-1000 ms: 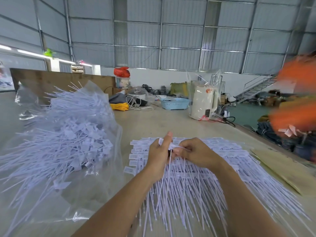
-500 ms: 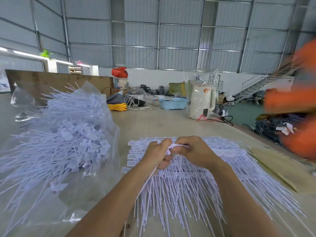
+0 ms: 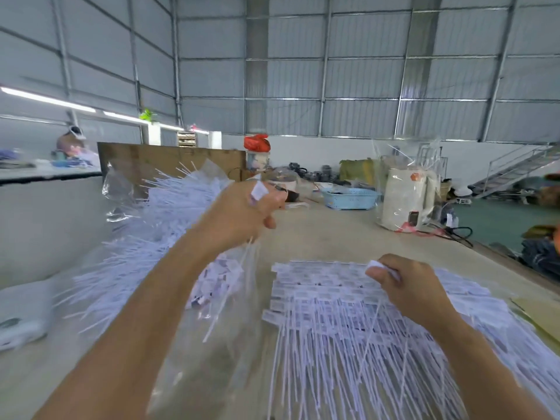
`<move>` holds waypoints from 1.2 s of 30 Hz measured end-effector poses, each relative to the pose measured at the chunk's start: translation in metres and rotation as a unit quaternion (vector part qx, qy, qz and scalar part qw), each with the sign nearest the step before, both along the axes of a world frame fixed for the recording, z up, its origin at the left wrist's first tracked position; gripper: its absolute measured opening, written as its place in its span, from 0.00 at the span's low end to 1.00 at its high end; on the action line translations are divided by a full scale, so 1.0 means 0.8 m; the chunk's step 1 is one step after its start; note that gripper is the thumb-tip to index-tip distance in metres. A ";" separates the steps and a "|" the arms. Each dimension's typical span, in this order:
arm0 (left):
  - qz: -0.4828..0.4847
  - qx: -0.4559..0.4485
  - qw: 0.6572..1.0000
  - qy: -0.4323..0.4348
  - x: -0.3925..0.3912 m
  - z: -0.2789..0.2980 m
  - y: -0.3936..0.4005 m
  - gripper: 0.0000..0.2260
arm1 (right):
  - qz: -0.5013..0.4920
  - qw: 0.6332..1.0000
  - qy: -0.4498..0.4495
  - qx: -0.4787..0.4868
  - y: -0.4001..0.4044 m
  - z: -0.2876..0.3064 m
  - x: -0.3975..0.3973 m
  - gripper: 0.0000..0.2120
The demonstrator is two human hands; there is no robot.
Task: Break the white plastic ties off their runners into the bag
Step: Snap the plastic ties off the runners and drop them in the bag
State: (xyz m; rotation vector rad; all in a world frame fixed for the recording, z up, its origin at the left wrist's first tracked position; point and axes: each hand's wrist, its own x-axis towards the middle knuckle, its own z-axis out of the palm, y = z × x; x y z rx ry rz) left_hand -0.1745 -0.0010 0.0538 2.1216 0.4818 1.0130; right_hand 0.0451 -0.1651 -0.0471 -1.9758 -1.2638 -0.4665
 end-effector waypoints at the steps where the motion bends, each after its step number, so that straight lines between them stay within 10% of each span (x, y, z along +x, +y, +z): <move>1: 0.072 0.066 0.991 0.096 -0.009 -0.003 0.025 0.10 | 0.003 1.000 -0.003 0.004 0.001 -0.001 0.000 0.19; 6: 0.216 0.266 0.829 0.441 -0.014 -0.054 0.112 0.15 | 0.001 1.000 -0.005 -0.022 0.006 -0.001 -0.007 0.21; 11: 0.197 0.278 0.813 0.472 -0.011 -0.093 0.132 0.35 | 0.001 1.000 0.005 -0.012 0.004 0.002 -0.009 0.21; 15: 0.229 0.287 0.806 0.464 -0.004 -0.067 0.106 0.30 | 0.032 0.998 0.038 -0.027 0.003 0.002 -0.011 0.14; 19: 0.188 0.364 0.896 0.169 0.032 -0.048 0.041 0.14 | 0.071 0.994 0.084 0.005 0.003 0.007 -0.018 0.13; 21: 0.074 0.268 0.960 0.018 0.060 -0.052 -0.002 0.08 | 0.091 0.989 0.117 0.010 0.004 0.008 -0.021 0.10; 24: -0.019 0.062 0.997 0.050 0.111 -0.076 -0.049 0.13 | 0.142 0.976 0.165 0.026 0.003 0.008 -0.024 0.04; 29: -0.141 -0.233 0.962 0.011 0.150 -0.136 -0.064 0.13 | 0.158 0.970 0.181 0.023 0.004 0.003 -0.024 0.10; 36: -0.148 -0.309 0.932 -0.116 0.144 -0.150 -0.058 0.12 | 0.121 0.979 0.154 -0.054 0.007 0.003 -0.018 0.07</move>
